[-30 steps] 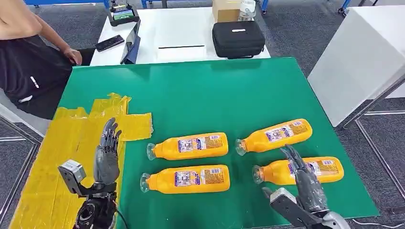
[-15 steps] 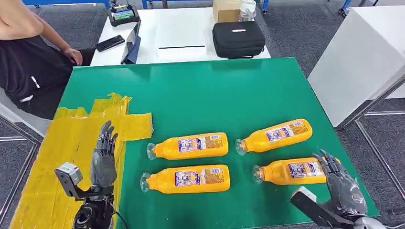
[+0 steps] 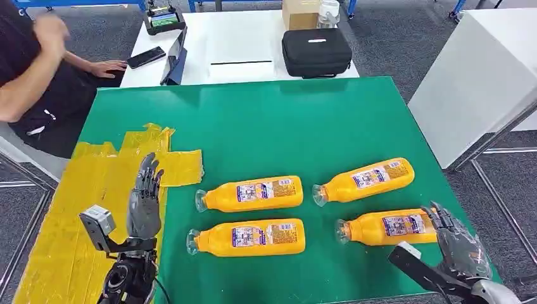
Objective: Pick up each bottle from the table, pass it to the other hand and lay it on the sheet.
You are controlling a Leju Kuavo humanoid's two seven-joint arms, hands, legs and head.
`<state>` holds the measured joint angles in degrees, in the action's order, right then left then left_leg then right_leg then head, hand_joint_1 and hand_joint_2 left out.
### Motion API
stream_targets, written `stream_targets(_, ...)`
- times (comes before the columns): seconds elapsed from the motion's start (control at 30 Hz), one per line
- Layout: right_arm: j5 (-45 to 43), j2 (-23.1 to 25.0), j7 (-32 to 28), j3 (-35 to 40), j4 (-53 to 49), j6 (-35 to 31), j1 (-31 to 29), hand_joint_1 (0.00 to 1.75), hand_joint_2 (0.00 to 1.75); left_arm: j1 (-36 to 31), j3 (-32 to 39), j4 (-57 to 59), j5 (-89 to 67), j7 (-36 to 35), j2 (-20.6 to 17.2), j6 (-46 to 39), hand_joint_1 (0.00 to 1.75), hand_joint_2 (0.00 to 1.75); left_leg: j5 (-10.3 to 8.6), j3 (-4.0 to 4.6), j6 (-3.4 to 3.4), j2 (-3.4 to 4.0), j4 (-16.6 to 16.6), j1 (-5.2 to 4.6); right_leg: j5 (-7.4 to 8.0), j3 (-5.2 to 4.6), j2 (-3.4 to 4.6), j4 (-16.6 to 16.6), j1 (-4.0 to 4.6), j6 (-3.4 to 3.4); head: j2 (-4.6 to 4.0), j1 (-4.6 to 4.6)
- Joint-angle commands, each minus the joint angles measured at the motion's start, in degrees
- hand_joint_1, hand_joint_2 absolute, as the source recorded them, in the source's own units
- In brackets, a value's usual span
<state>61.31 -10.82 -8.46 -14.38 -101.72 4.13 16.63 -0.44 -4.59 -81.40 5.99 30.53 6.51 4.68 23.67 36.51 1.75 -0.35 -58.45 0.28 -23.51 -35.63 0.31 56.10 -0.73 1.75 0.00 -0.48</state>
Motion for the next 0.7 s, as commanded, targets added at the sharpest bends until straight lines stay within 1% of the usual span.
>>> stream_targets(0.03,-0.2,-1.6,0.6,0.9,7.7,0.9,-2.1,0.00,1.75,-2.0,-1.9,5.4,1.1,0.0,-0.6,0.0,0.00,0.00,0.13,-0.46,-0.08,0.04,0.1,0.03,-0.12,0.47,-0.02,-0.2,0.04,-0.08,0.00,-0.02)
stream_targets(0.07,0.0,-1.5,0.9,1.2,8.5,1.1,-2.8,0.00,1.75,-2.4,-2.1,5.8,1.2,0.0,-0.6,0.0,0.00,0.00,0.06,-0.26,-0.06,0.04,0.1,0.03,-0.05,0.27,-0.01,-0.1,0.04,-0.04,0.00,-0.04)
stream_targets(0.1,0.2,-1.6,1.0,1.5,9.0,1.2,-3.1,0.00,1.75,-2.8,-2.1,6.1,1.3,0.0,-0.6,-0.1,0.00,0.00,0.11,-0.41,-0.08,0.05,0.1,0.03,-0.09,0.42,-0.01,-0.2,0.05,-0.07,0.00,-0.04)
stream_targets(0.17,0.9,-1.7,1.7,2.1,9.9,1.4,-3.9,0.00,1.75,-4.0,-2.3,7.1,1.6,0.0,-0.8,-0.3,0.00,0.00,0.05,-0.21,-0.06,0.04,0.1,0.04,-0.02,0.23,-0.01,-0.1,0.06,-0.04,0.00,-0.04)
stream_targets(0.2,0.9,-1.7,1.7,2.2,10.0,1.4,-4.0,0.00,1.75,-4.2,-2.3,7.3,1.7,0.0,-0.8,-0.3,0.00,0.00,0.18,-0.60,-0.12,0.05,0.1,0.05,-0.16,0.63,-0.04,-0.2,0.08,-0.10,0.00,-0.02)
stream_targets(0.23,1.0,-1.8,1.8,2.3,10.0,1.4,-4.0,0.00,1.75,-4.4,-2.4,7.5,1.9,0.0,-0.9,-0.4,0.00,0.00,0.04,-0.23,-0.06,0.03,0.1,0.02,-0.03,0.24,-0.01,-0.1,0.04,-0.04,0.00,-0.04)
stream_targets(0.27,1.2,-2.0,2.0,2.4,10.2,1.5,-4.0,0.00,1.75,-4.7,-2.6,7.9,2.1,0.1,-1.1,-0.6,0.00,0.00,0.15,-0.59,-0.11,0.04,0.1,0.03,-0.14,0.60,-0.04,-0.1,0.07,-0.09,0.00,-0.04)
stream_targets(0.33,1.3,-2.9,2.1,2.6,10.7,1.6,-4.1,0.00,1.75,-5.0,-2.8,8.4,2.5,0.2,-1.3,-0.8,0.00,0.00,0.18,-0.68,-0.13,0.05,0.1,0.03,-0.17,0.70,-0.05,-0.2,0.08,-0.12,0.00,-0.04)
stream_targets(0.37,1.1,-3.7,2.0,2.8,11.7,1.5,-4.5,0.00,1.75,-5.3,-2.9,9.0,2.7,0.3,-1.4,-0.8,0.00,0.00,0.04,-0.24,-0.06,0.04,0.1,0.02,-0.03,0.24,-0.01,-0.1,0.06,-0.04,0.00,-0.02)
stream_targets(0.43,0.9,-4.6,2.1,3.1,13.0,1.4,-5.2,0.00,1.75,-5.4,-3.1,9.5,3.0,0.5,-1.5,-0.9,0.00,0.00,0.10,-0.42,-0.08,0.06,0.1,0.02,-0.07,0.43,0.00,-0.1,0.06,-0.06,0.00,-0.04)
stream_targets(0.47,0.9,-5.5,2.1,3.5,13.5,1.5,-5.6,0.00,1.75,-5.5,-3.3,9.8,3.2,0.6,-1.6,-0.9,0.00,0.00,0.06,-0.29,-0.05,0.06,0.1,0.01,-0.04,0.30,0.01,-0.1,0.05,-0.04,0.00,-0.02)
stream_targets(0.5,0.8,-6.6,2.1,4.4,14.7,1.4,-6.1,0.00,1.75,-5.7,-3.5,10.2,3.5,0.9,-1.9,-0.9,0.00,0.00,0.12,-0.46,-0.07,0.10,0.1,0.02,-0.07,0.47,0.04,-0.2,0.06,-0.05,0.00,-0.04)
stream_targets(0.53,0.8,-6.7,2.1,4.3,14.8,1.4,-6.3,0.00,1.75,-5.7,-3.5,10.2,3.5,0.9,-1.9,-0.9,0.00,0.00,0.07,-0.29,-0.05,0.12,0.1,0.01,-0.02,0.29,0.07,-0.1,0.04,-0.03,0.00,-0.04)
stream_targets(0.57,0.8,-6.8,2.0,4.5,15.0,1.4,-6.4,0.00,1.75,-5.7,-3.6,10.4,3.6,1.0,-1.9,-0.9,0.00,0.00,0.12,-0.44,-0.06,0.13,0.1,0.01,-0.07,0.45,0.06,-0.1,0.04,-0.05,0.00,-0.02)
stream_targets(0.6,0.8,-6.8,2.0,4.5,15.0,1.4,-6.4,0.00,1.75,-5.7,-3.6,10.4,3.6,1.0,-1.9,-0.9,0.00,0.00,0.04,-0.23,-0.04,0.07,0.1,0.01,-0.02,0.23,0.02,-0.1,0.02,-0.03,0.00,-0.02)
stream_targets(0.7,0.8,-7.7,1.9,5.7,15.9,1.2,-7.0,0.00,1.75,-6.2,-3.9,10.8,3.9,1.2,-1.9,-1.1,0.00,0.00,0.10,-0.39,-0.07,0.07,0.1,0.02,-0.08,0.41,0.01,-0.1,0.03,-0.06,0.00,-0.02)
